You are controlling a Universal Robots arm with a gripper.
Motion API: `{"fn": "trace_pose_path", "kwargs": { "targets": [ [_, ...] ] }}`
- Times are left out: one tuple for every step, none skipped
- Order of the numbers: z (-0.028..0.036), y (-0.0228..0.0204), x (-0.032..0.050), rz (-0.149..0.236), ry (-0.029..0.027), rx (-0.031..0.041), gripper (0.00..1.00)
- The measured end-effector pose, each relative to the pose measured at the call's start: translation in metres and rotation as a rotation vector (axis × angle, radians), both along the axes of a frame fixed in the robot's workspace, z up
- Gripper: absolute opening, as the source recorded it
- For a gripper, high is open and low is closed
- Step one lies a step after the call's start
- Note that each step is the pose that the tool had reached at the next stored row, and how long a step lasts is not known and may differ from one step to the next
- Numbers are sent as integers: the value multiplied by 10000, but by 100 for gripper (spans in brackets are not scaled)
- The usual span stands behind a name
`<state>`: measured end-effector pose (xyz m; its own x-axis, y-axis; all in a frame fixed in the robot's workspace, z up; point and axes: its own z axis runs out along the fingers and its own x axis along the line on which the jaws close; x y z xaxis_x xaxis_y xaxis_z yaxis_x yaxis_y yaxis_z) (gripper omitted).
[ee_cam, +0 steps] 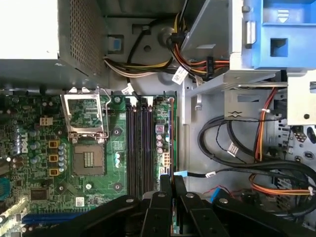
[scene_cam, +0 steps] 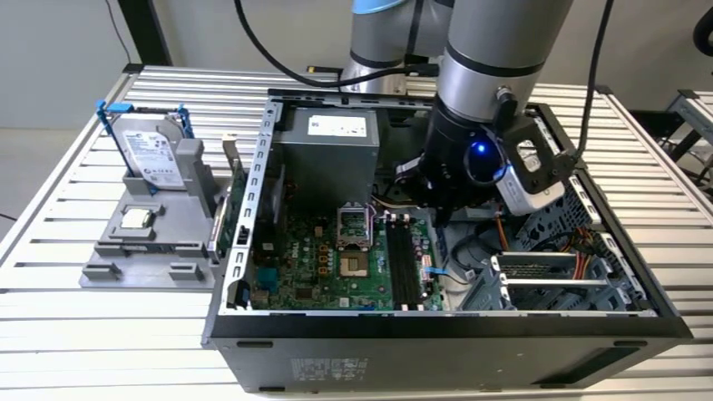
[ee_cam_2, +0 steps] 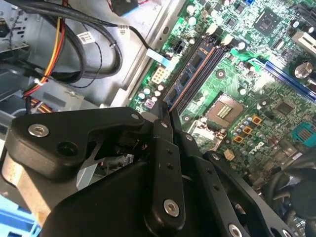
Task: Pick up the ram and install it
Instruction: 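Insert the ram into the slot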
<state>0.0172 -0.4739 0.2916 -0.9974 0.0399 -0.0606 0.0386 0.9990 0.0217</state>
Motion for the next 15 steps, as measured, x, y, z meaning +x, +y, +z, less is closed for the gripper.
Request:
{"fn": "trace_pose_path", "kwargs": {
  "targets": [
    [-18,0,-4,-18,0,1,0],
    [-37,0,-8,-35,0,1,0],
    [-55,0,-12,-51,1,1,0],
    [-73,0,-12,-66,1,1,0],
    [-91,0,-13,-81,1,1,0],
    [-110,0,-14,-89,1,0,0],
    [-128,0,-15,-94,1,1,0],
    [-145,0,-15,-96,0,1,0],
    [-163,0,-15,-99,0,1,0],
    [-182,0,-16,-104,0,1,0],
    [-200,0,-18,-109,0,0,0],
    [-218,0,-21,-115,0,1,0],
    [-237,0,-22,-116,0,1,0],
    [-255,0,-26,-116,0,1,0],
    [-272,0,-27,-115,0,1,0]
  ]
}}
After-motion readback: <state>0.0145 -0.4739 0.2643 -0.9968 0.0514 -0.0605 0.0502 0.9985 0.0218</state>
